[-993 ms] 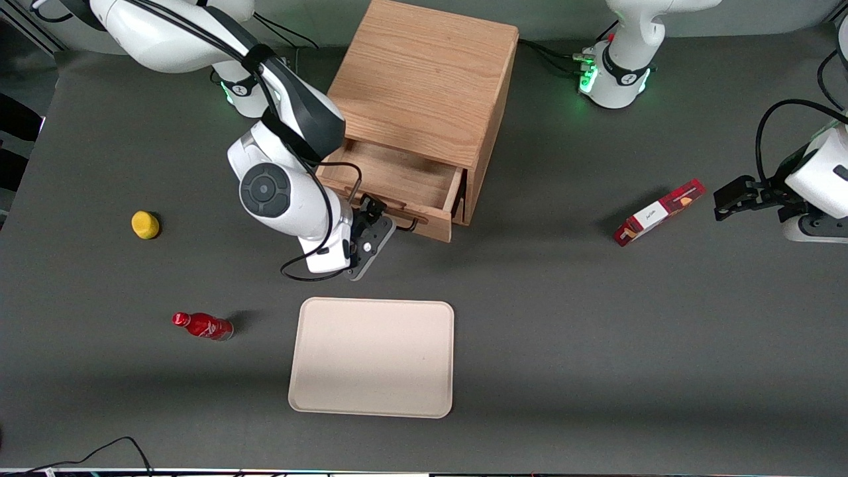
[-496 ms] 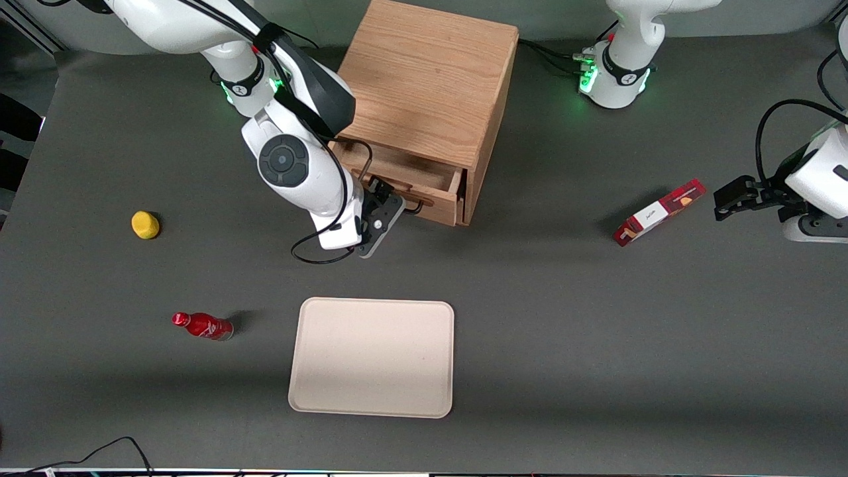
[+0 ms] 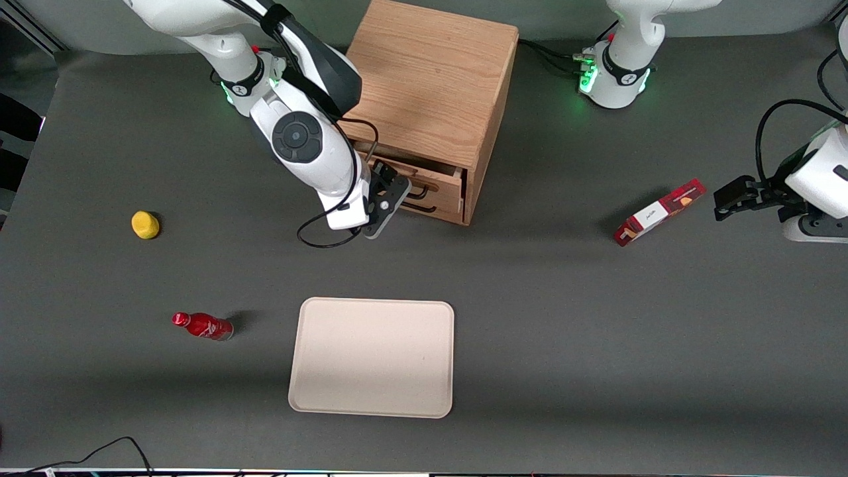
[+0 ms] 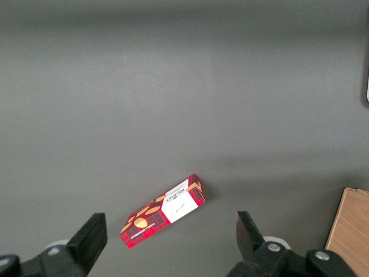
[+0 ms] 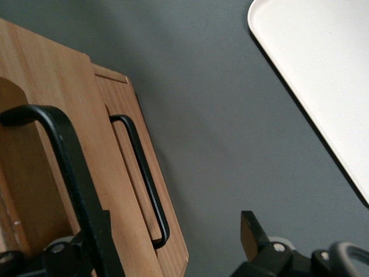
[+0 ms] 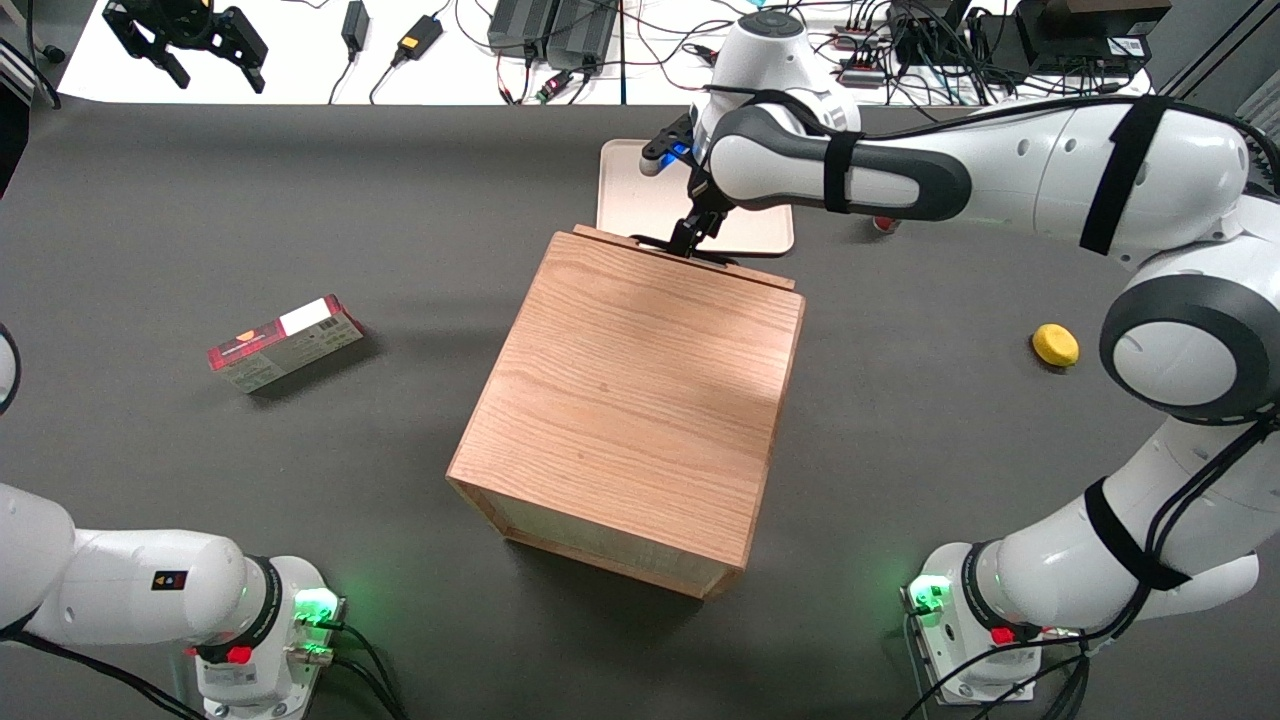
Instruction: Close top drawer
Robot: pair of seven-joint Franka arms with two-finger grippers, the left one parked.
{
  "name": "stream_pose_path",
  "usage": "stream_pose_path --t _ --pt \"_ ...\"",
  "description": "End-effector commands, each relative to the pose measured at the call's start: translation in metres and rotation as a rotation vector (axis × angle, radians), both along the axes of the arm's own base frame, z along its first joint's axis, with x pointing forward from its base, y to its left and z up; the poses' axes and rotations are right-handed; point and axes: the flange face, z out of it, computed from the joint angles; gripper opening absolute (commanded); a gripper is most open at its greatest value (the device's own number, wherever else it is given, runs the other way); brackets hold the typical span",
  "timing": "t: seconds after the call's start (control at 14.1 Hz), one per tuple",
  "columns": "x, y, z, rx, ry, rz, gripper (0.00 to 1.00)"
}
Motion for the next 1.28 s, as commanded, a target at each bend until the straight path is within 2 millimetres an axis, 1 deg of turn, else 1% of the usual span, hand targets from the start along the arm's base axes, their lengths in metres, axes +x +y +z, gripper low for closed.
stream_pose_path --t 0.0,0.14,0.5,0.64,0.78,0.85,0.99,1.21 --pt "-0.021 0.001 0.006 -0.026 -0.015 -0.019 1.00" --pt "-0.029 0.008 0.006 -0.025 -0.010 -0.001 1.00" --pt "-0.033 0.010 0.015 -0.030 -0.013 0.003 1.00" --pt "-0.032 0.008 0.019 -0.032 0.000 -0.004 1.00" --pt "-0.033 0.008 0.030 -0.009 0.003 -0.014 1.00" --pt "-0.030 0.006 0.035 -0.010 0.007 -0.015 1.00" --pt "-0.026 0.005 0.052 -0.012 0.028 -0.017 1.00" --pt "-0.021 0.002 0.069 -0.004 0.049 -0.025 1.00"
